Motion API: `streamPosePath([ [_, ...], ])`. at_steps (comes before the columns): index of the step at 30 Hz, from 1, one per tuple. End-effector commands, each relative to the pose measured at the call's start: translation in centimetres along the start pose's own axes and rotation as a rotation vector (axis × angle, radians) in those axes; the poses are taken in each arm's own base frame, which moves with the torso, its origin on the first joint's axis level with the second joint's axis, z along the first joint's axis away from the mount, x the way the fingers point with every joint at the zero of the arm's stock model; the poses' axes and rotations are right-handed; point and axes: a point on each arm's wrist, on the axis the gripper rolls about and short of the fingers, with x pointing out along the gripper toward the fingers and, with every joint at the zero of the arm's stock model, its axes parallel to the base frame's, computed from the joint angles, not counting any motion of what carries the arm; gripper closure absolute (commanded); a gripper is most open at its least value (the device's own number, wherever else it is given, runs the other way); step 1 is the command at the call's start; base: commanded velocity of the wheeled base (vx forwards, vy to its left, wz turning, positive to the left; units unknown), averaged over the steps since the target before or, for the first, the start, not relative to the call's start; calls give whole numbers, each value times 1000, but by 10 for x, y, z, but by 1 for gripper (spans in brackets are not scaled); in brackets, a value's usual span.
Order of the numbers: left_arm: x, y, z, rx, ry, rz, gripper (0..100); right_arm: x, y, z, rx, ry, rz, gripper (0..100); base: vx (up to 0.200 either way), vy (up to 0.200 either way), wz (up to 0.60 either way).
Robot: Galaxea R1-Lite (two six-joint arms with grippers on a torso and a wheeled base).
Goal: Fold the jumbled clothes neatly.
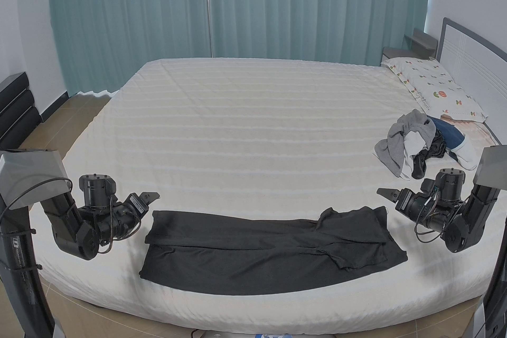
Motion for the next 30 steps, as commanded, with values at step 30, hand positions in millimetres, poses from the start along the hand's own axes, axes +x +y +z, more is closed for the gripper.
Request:
streamPosePath([
  [30,-23,9,-74,9,134,127,0,-32,24,-68,266,132,-186,0,-67,0,0],
])
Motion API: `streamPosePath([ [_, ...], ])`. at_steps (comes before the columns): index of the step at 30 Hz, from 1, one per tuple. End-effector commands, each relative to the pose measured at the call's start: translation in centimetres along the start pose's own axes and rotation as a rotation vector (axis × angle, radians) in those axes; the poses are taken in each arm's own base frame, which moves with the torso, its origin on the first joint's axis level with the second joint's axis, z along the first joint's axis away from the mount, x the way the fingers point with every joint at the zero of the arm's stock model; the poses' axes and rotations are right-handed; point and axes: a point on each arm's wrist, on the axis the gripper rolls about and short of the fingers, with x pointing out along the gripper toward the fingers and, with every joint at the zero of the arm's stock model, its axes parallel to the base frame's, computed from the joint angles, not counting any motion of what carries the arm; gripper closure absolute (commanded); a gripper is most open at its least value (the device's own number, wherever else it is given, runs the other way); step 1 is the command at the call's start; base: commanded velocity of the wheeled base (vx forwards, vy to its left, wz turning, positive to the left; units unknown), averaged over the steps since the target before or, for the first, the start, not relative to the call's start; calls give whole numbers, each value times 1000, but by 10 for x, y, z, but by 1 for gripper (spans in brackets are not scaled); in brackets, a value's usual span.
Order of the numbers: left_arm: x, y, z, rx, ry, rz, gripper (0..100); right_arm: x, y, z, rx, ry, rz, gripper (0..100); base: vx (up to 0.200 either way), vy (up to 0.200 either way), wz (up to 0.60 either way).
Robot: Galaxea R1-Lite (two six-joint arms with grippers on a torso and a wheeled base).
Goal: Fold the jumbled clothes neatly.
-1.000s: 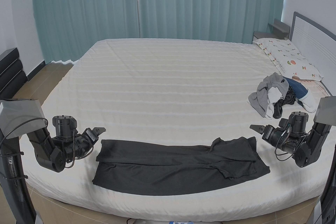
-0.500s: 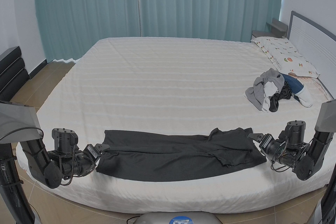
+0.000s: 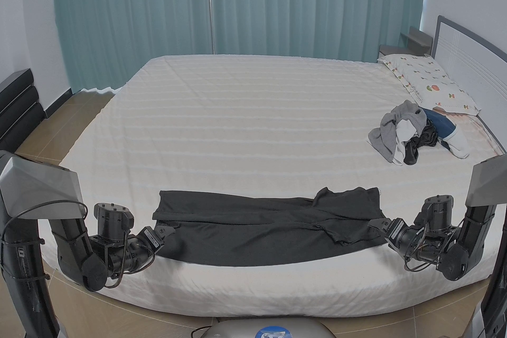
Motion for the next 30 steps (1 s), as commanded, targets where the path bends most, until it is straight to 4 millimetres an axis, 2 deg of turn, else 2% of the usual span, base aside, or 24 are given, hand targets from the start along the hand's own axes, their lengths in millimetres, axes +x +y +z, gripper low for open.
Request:
streamPosePath([
  [1,18,8,-6,41,-22,40,0,3,-3,-5,-5,19,-14,0,0,0,0],
  [5,26,10,-12,69,-38,75,0,6,-5,-6,-5,24,-25,0,0,0,0],
  [14,28,7,-12,78,-61,80,0,7,-6,-8,-6,30,-32,0,0,0,0],
  [22,21,12,-15,70,-56,109,0,5,-11,-10,-37,10,-90,0,0,0,0],
  [30,26,13,-14,74,-56,112,0,4,-13,-9,-40,10,-101,0,0,0,0],
])
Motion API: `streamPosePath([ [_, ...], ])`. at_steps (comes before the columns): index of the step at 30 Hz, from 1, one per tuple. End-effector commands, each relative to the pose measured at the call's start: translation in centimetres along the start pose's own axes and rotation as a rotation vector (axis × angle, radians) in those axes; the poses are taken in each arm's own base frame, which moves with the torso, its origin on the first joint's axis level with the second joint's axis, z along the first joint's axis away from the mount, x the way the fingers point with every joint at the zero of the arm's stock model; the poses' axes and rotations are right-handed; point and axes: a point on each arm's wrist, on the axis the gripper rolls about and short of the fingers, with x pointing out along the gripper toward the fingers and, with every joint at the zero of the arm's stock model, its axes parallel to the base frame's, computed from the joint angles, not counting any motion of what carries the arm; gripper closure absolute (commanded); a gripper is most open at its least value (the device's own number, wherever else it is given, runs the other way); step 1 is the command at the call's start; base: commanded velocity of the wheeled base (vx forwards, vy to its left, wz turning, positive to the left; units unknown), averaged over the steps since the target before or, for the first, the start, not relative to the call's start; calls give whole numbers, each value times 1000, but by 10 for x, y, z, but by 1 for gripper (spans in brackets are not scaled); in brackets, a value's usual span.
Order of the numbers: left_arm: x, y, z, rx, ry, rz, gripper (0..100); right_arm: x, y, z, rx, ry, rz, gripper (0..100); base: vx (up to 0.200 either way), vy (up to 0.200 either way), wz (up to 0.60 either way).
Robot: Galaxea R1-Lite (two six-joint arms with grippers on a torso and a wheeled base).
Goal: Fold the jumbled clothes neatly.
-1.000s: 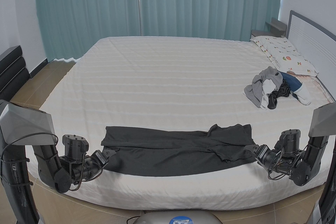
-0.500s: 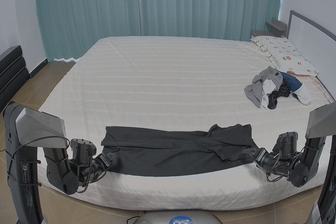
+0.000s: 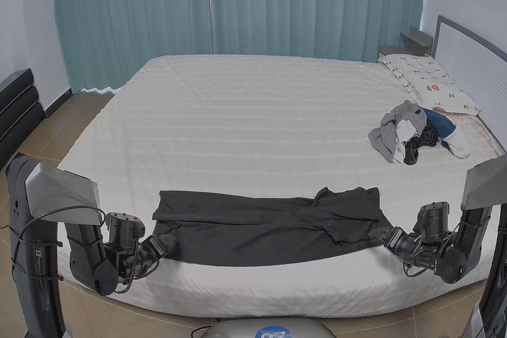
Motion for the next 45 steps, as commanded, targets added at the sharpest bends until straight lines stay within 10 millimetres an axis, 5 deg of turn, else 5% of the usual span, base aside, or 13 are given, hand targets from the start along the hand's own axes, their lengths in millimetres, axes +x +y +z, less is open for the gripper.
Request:
streamPosePath([
  [1,3,1,-1,1,3,4,0,2,-1,0,2,4,-5,0,0,0,0],
  [2,3,1,-1,0,3,6,100,3,1,1,3,-1,5,0,0,0,0],
  [11,3,7,5,-19,-10,21,100,17,-8,-7,11,29,-47,0,0,0,0],
  [23,4,8,7,-28,-17,22,100,40,-24,22,83,-32,-113,0,0,0,0],
  [24,4,8,8,-29,-18,23,100,40,-24,21,82,-29,-115,100,0,0,0],
  [34,4,8,8,-29,-21,22,100,39,-21,18,69,-53,-141,100,0,0,0],
  [45,0,9,14,-27,-35,19,100,12,-17,14,11,-39,-138,100,0,0,0],
])
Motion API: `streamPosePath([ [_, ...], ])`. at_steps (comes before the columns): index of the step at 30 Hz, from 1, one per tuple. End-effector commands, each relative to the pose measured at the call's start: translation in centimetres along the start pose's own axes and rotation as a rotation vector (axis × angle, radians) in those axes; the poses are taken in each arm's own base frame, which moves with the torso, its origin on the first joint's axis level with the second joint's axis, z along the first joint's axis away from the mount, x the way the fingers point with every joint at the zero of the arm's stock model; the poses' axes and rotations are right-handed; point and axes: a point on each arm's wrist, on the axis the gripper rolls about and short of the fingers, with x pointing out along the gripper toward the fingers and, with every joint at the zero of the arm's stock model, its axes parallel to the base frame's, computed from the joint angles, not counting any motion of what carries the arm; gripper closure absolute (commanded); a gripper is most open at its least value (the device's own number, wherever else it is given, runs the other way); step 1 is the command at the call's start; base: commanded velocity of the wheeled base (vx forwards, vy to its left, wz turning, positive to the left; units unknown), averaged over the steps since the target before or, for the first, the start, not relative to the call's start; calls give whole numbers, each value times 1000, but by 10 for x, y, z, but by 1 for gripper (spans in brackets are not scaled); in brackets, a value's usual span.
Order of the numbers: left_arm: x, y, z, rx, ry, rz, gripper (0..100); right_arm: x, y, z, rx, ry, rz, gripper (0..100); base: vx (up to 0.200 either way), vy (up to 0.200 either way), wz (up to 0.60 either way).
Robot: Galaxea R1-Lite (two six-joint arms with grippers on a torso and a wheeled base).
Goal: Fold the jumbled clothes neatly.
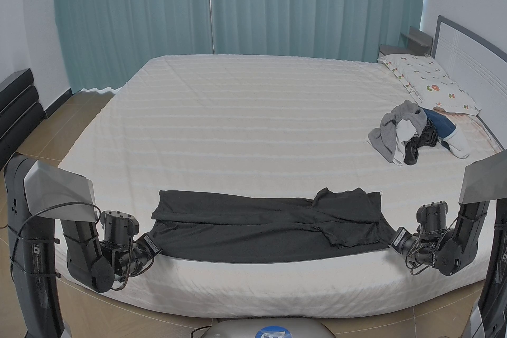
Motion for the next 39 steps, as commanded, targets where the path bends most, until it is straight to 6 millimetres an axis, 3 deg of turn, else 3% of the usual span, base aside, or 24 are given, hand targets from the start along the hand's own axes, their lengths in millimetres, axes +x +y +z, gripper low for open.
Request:
streamPosePath([
  [1,-3,0,5,4,-16,-2,100,-12,0,1,-22,-7,7,100,0,0,0],
  [15,-11,11,-7,42,45,40,100,-9,-13,-12,-122,57,-50,100,0,0,0],
  [16,-11,11,-7,43,45,39,100,-8,-12,-12,-121,55,-48,0,0,0,0],
  [17,-11,10,-8,44,47,37,0,-7,-11,-11,-120,48,-42,0,0,0,0],
  [22,-12,10,-9,45,51,33,0,-17,-5,-2,-105,5,-3,0,0,0,0],
  [26,-22,8,2,16,36,-8,0,-46,14,14,-39,-72,104,0,0,0,0],
  [30,-43,6,23,-44,57,-128,0,-55,31,4,17,-25,192,0,0,0,0],
  [35,-47,2,35,-148,51,-186,0,-43,45,-22,56,73,213,0,0,0,0],
  [39,-41,-1,41,-228,40,-201,0,-9,47,-48,64,147,162,0,0,0,0],
])
